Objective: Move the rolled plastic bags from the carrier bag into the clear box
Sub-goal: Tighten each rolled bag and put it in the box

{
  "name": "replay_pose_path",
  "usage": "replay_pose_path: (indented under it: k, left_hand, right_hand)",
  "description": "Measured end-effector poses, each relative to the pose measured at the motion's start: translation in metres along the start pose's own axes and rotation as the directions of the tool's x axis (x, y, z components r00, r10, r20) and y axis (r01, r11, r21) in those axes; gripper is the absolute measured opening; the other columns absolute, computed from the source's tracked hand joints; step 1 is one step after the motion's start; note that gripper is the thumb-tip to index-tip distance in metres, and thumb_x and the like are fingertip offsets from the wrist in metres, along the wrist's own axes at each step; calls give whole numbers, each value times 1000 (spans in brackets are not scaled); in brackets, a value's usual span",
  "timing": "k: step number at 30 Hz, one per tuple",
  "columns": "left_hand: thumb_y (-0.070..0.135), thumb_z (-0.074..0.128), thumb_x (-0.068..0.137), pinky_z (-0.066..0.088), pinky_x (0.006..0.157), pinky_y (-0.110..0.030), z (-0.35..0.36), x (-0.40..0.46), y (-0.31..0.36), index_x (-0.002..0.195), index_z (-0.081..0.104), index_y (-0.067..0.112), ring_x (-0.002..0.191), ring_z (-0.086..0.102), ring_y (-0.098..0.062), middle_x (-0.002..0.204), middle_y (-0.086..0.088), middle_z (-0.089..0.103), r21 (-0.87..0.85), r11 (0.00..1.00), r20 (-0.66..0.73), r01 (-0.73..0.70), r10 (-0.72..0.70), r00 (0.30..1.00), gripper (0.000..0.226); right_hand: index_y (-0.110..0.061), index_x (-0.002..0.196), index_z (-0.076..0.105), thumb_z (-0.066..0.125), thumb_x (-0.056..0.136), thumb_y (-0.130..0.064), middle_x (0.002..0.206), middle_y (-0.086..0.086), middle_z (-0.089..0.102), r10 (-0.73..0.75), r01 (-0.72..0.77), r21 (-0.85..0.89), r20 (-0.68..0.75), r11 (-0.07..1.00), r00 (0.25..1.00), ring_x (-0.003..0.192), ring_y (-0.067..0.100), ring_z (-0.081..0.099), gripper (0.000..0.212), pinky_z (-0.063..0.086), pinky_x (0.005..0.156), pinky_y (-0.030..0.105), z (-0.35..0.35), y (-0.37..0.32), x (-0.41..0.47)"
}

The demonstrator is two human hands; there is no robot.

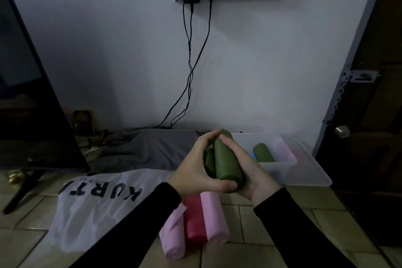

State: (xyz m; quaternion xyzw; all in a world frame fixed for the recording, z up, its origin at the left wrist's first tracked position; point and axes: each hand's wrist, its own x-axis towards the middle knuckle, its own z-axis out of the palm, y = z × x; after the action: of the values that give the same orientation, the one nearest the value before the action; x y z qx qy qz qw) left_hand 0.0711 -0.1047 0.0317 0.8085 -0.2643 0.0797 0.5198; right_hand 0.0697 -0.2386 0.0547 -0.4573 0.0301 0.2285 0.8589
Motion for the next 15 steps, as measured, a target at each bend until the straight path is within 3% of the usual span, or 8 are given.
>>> replay_pose_path:
  k: [3, 6, 8, 10, 11, 13, 15]
  left_hand:
    - [65, 70, 41, 21, 116, -38, -7, 3, 8, 147, 24, 26, 142, 17, -1, 155, 10, 16, 459, 886, 80, -72, 39, 996, 122]
    - [67, 64, 42, 24, 111, -36, -6, 6, 15, 147, 27, 21, 138, 24, -5, 147, 9, 27, 615, 762, 146, -204, 144, 979, 120]
    - [61, 70, 41, 28, 111, -35, -6, 9, 13, 144, 33, 22, 134, 32, -5, 141, 11, 35, 520, 830, 125, -202, 160, 979, 116]
    - [47, 80, 42, 34, 112, -40, -3, 9, 3, 139, 40, 21, 132, 40, -10, 139, 7, 42, 190, 974, 47, -124, 117, 992, 108]
    - [39, 84, 44, 36, 111, -44, 0, 7, -3, 138, 42, 19, 132, 43, -16, 139, 2, 45, 8, 997, 6, -79, 79, 997, 105]
    - [31, 86, 45, 40, 109, -41, 7, 3, -9, 138, 41, 20, 129, 48, -17, 139, -4, 48, -199, 980, -42, -2, -7, 999, 104]
    - [33, 87, 43, 45, 100, -28, 10, 2, -10, 138, 40, 21, 122, 53, -10, 136, -9, 50, -281, 959, -45, 41, -55, 997, 107]
  right_hand:
    - [-6, 100, 72, 71, 79, -39, 88, 10, 75, -121, 69, -316, -148, 946, 981, 79, 22, 73, 38, 57, 65, 28, -5, 1, 5]
    - [-8, 104, 70, 70, 80, -37, 92, 10, 75, -157, 78, -409, -163, 909, 974, 83, 19, 72, 38, 55, 63, 26, -6, 5, 6]
    - [-10, 97, 72, 63, 86, -38, 91, 9, 75, -80, 59, -231, -82, 971, 993, 81, 18, 72, 31, 58, 66, 28, -6, 4, 4]
    - [-11, 92, 73, 57, 89, -42, 88, 9, 74, -22, 23, -8, 37, 1000, 999, 79, 18, 72, 35, 59, 69, 29, -4, 2, 2]
    - [-11, 92, 73, 55, 89, -45, 87, 9, 74, -19, 16, 47, 67, 999, 998, 78, 19, 72, 38, 59, 68, 29, -3, 1, 3]
    - [-11, 93, 73, 54, 89, -49, 85, 10, 72, -27, 21, 79, 76, 997, 997, 75, 22, 71, 43, 58, 65, 30, -2, 1, 4]
    - [-10, 92, 71, 55, 88, -49, 80, 10, 69, -7, 0, 111, 63, 994, 998, 68, 21, 68, 42, 56, 61, 28, -1, 2, 6]
